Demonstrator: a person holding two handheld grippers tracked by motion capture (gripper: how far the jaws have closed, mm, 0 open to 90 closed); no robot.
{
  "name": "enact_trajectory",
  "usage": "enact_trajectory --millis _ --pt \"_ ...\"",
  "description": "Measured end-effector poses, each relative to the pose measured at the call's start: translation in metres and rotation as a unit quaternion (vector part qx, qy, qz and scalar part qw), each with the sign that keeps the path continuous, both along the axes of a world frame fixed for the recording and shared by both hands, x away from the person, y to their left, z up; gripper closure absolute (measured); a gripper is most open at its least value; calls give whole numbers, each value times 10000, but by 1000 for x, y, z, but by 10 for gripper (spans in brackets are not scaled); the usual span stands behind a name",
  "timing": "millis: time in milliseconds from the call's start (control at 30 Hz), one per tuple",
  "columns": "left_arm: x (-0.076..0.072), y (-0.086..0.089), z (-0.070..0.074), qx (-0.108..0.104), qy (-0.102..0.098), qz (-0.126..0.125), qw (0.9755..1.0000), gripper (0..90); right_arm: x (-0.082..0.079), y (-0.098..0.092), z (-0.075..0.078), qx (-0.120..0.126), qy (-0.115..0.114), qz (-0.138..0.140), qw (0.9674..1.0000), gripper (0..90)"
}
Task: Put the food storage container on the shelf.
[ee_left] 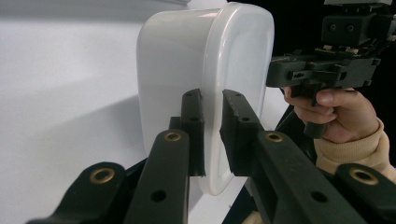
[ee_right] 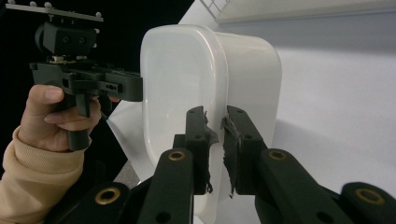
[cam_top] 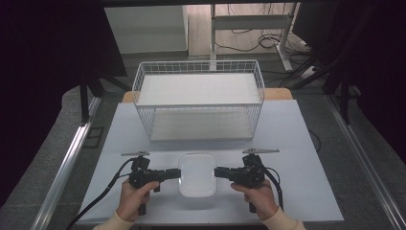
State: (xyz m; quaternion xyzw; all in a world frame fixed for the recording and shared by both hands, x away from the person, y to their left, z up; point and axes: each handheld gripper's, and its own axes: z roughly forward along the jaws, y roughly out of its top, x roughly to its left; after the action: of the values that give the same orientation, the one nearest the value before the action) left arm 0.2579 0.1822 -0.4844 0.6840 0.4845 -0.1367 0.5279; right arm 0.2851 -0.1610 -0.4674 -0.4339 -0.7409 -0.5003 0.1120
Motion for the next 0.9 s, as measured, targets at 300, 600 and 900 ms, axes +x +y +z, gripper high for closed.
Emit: enact_trajectory --millis 300,600,900 --pt "1 -2 17 137 -301 13 9995 803 5 -1 13 -5 -233 72 9997 804" --pt "13 -2 40 134 -564 32 9983 803 18 -1 36 19 -499 134 9987 803" --pt "22 -3 58 138 -770 63 9969 803 28 -1 57 -38 -706 146 9974 803"
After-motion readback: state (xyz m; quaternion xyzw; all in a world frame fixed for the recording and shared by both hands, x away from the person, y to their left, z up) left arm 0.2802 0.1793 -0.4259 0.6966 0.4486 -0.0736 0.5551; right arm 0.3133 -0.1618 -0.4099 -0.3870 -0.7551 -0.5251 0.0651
